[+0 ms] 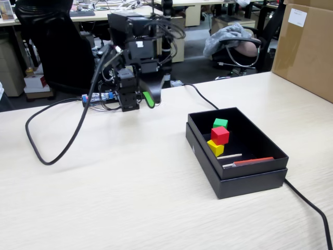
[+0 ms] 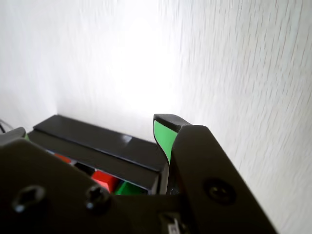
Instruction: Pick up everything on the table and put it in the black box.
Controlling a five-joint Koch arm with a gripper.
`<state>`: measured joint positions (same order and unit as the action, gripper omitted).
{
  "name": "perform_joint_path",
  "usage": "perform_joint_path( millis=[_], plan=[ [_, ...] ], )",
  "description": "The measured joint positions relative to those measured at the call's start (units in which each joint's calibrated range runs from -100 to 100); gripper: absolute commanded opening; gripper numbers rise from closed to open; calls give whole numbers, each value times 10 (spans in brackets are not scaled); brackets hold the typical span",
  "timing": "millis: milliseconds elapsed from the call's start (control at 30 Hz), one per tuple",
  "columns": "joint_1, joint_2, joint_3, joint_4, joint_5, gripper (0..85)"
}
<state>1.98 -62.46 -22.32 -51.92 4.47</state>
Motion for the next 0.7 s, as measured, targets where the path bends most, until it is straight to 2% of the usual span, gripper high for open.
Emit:
perform_joint_path(
  millis=[233,367,500,700],
  plan=[
    [-15,-172,-208,160,0,489],
    [-20,-250,-292,215,0,491],
    [-28,-326,-459,322,-7,497],
    [-32,-357,-555,383,-12,500]
  ],
)
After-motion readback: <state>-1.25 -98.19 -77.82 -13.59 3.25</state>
